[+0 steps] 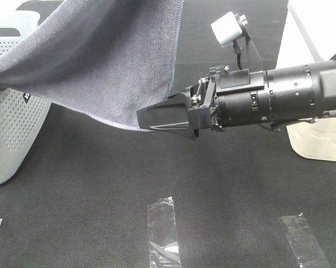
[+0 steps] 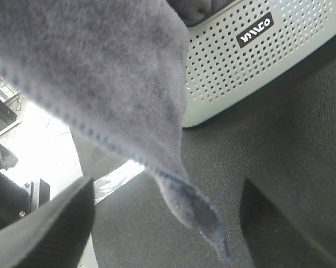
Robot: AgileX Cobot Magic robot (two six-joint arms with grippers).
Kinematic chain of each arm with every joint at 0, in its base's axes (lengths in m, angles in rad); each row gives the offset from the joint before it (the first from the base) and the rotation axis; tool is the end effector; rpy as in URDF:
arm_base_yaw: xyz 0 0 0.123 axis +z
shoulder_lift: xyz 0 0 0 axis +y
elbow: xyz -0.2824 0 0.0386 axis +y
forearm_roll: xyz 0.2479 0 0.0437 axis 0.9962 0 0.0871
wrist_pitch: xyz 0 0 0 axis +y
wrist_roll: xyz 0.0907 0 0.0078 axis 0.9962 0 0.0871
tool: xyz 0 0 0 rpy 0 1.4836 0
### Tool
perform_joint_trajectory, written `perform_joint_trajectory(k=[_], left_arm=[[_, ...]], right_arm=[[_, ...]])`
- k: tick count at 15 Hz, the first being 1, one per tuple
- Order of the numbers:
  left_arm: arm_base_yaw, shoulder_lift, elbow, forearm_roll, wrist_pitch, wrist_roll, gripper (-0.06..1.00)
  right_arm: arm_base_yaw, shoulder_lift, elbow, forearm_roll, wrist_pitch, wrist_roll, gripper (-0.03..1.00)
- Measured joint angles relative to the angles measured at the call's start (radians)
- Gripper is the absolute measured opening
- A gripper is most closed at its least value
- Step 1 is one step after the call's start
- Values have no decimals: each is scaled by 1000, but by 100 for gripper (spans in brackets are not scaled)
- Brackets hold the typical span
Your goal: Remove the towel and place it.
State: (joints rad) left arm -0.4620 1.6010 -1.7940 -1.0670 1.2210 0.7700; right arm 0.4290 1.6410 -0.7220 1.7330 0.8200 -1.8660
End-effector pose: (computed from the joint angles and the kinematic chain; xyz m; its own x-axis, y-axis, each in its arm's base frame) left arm 0.2560 -0.2112 0.4634 -0.3461 0.3071 -0.8865 0.9373 0.1538 -0.3127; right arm 0.2392 0.1818 0.1928 -0.5087 -0.2782 -0.8148 -0.8381 0.3766 0.3947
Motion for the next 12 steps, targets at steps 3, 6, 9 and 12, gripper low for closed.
perform_joint_trajectory(k=[3,6,9,12], left_arm=[[0,0,0,0,0,0,0],[0,0,0,-1,0,0,0],[0,0,0,-1,0,0,0],[0,0,0,-1,0,0,0]], right_arm=[[0,39,-8,4,-3,-31,63],[0,45,-44,6,8,-33,60],[0,67,-58,8,17,-35,59],[0,90,-67,8,25,-35,53]])
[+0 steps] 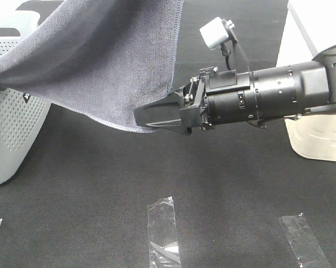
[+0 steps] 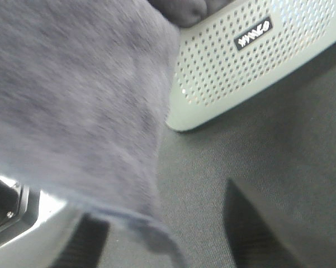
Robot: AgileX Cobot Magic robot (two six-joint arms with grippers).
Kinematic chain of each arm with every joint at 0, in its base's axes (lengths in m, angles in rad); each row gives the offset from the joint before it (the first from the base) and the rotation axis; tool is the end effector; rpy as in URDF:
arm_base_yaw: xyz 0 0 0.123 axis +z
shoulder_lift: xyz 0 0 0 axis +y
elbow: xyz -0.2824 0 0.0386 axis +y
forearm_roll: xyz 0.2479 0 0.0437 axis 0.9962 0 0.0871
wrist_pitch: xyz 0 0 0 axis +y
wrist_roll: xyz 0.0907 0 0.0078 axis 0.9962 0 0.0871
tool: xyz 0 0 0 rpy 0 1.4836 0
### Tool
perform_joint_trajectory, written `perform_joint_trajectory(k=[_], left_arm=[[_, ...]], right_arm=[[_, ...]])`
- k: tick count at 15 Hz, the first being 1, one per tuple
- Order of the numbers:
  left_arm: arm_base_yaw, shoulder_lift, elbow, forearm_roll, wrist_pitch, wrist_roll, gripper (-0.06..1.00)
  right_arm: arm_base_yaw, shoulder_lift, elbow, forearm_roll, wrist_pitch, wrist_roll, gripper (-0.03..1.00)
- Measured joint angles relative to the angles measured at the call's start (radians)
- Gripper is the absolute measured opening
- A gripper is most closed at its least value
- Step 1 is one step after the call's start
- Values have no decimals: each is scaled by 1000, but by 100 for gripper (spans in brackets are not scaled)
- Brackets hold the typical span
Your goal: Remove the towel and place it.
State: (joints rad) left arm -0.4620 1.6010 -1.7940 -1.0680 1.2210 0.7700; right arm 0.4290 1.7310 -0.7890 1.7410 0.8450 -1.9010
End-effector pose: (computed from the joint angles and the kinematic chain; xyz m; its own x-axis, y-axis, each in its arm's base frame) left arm 0.2560 -0.2112 0.4635 -0.3464 0.3064 -0.8866 0.9372 0.1533 -0.3132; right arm 0.2563 0.1911 0.1829 -0.4983 -0.2850 -0.8188 -0.8489 0.3526 0.3939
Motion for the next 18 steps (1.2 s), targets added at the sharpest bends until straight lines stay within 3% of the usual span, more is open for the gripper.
perform_joint_trajectory(k=[3,6,7,10,13,14,18], left_arm=[[0,0,0,0,0,0,0],[0,0,0,0,0,0,0],[0,0,0,0,0,0,0],[0,0,0,13,0,0,0],[0,-2,0,114,-51,0,0],[0,-2,0,114,-51,0,0],[0,-15,-8,358,-156,-31,0]], right_arm=[[0,2,-1,0,0,0,39],[0,2,-1,0,0,0,14],[0,2,-1,0,0,6,0],[0,2,-1,0,0,82,0],[0,2,-1,0,0,187,0],[0,2,-1,0,0,187,0],[0,0,-1,-6,0,281,0]])
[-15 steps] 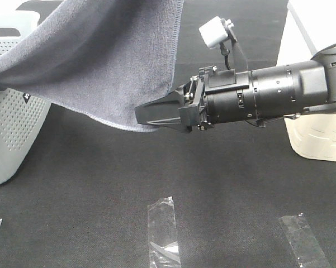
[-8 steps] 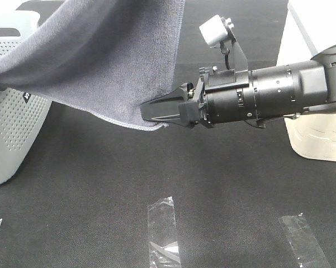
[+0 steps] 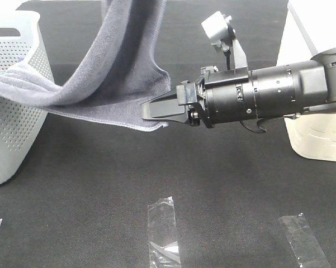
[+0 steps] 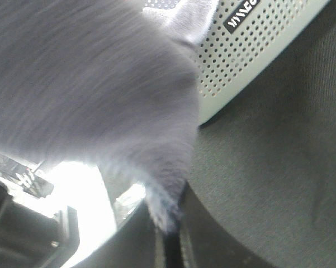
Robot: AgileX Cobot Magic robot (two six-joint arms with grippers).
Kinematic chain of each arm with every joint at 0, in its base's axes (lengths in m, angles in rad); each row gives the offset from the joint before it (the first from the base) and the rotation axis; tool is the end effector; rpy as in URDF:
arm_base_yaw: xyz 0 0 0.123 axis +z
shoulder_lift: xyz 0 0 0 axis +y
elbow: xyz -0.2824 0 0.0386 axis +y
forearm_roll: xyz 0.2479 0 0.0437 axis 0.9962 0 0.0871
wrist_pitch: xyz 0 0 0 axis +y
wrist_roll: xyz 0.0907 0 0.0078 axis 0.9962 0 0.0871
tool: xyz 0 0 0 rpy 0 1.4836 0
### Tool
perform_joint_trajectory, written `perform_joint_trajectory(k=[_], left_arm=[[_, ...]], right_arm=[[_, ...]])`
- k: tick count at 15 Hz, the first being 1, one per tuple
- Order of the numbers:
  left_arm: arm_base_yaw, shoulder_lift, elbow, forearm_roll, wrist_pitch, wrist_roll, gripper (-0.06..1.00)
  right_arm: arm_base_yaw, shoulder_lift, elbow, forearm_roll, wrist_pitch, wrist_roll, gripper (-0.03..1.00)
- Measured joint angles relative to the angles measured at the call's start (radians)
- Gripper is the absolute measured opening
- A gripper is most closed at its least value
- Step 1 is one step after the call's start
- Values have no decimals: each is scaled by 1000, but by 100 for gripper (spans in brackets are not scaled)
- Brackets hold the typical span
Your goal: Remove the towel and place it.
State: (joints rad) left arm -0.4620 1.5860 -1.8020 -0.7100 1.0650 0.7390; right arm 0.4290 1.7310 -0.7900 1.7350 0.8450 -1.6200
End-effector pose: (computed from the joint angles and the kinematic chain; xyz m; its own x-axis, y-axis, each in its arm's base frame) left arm 0.2773 -0.1961 0.4560 -0.2388 0.4288 -0.8713 0.9107 0.4103 -0.0477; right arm 0.2562 0.1912 0.1829 -0.7116 -0.1814 -0.6787 -0.6808 0.4166 0.6024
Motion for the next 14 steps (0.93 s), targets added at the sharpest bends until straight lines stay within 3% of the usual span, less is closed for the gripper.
perform_joint_trajectory(k=[2,4,6,8,11,14], left_arm=[[0,0,-10,132,-27,-59,0],[0,0,-12,334,-62,-177,0],[0,0,-12,510,-73,-323,0],[0,9,-12,660,-72,-482,0],[0,66,-12,724,-7,-610,0],[0,154,-12,719,1,-621,0]], right_arm=[[0,-26,0,-39,-13,66,0],[0,-118,-4,-169,-104,243,0],[0,-185,-62,-421,-159,490,0],[0,-210,-179,-803,-119,861,0],[0,-211,-363,-1280,33,1260,0],[0,-211,-523,-1592,137,1474,0]])
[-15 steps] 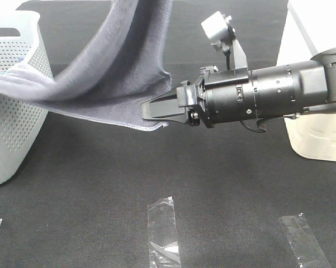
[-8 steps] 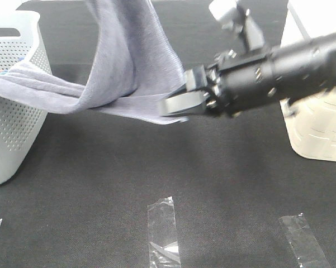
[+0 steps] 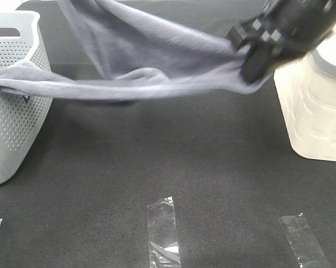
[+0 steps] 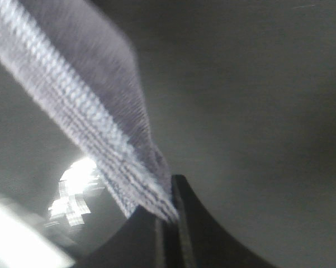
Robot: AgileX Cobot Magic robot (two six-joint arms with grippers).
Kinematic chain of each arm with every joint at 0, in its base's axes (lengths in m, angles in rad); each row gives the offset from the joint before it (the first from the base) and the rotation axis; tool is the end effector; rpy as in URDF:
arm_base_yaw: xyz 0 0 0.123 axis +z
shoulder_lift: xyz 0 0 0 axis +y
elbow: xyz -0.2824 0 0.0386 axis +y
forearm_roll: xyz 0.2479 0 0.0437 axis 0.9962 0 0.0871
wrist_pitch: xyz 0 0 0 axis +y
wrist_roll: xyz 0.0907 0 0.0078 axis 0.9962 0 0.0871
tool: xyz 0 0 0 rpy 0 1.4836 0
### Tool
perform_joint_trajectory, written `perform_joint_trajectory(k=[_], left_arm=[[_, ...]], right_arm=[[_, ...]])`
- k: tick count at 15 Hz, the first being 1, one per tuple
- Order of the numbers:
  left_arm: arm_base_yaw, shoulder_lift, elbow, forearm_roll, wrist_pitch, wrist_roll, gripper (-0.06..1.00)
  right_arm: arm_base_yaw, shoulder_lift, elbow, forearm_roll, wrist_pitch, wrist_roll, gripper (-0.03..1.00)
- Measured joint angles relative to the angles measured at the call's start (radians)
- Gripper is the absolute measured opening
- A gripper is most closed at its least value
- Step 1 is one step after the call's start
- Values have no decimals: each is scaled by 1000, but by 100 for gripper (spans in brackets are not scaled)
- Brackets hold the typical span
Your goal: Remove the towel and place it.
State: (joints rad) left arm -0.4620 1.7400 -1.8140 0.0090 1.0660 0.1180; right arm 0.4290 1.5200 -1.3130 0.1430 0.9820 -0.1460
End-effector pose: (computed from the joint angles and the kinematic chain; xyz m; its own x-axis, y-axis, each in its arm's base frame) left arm 0.3456 -0.1713 0.3851 -0.6447 0.4574 -0.6125 0.5240 0.8478 0.0816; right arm 0.2837 0.1416 0.3183 -0.7769 -0.4276 -0.4622 -0.5147 0.8541 0.0750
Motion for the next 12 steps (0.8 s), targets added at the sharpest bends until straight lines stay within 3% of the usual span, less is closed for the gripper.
perform_joint_trajectory(k=[3,6,9,12], left_arm=[[0,44,0,-45,-202,0,0],[0,49,0,-76,-522,0,0],[0,49,0,-78,-810,0,0],[0,49,0,-56,-1077,8,0]], right_arm=[[0,0,-153,-233,33,133,0],[0,0,-305,-405,23,204,0],[0,0,-412,-531,-74,236,0],[0,0,-469,-636,-247,262,0]])
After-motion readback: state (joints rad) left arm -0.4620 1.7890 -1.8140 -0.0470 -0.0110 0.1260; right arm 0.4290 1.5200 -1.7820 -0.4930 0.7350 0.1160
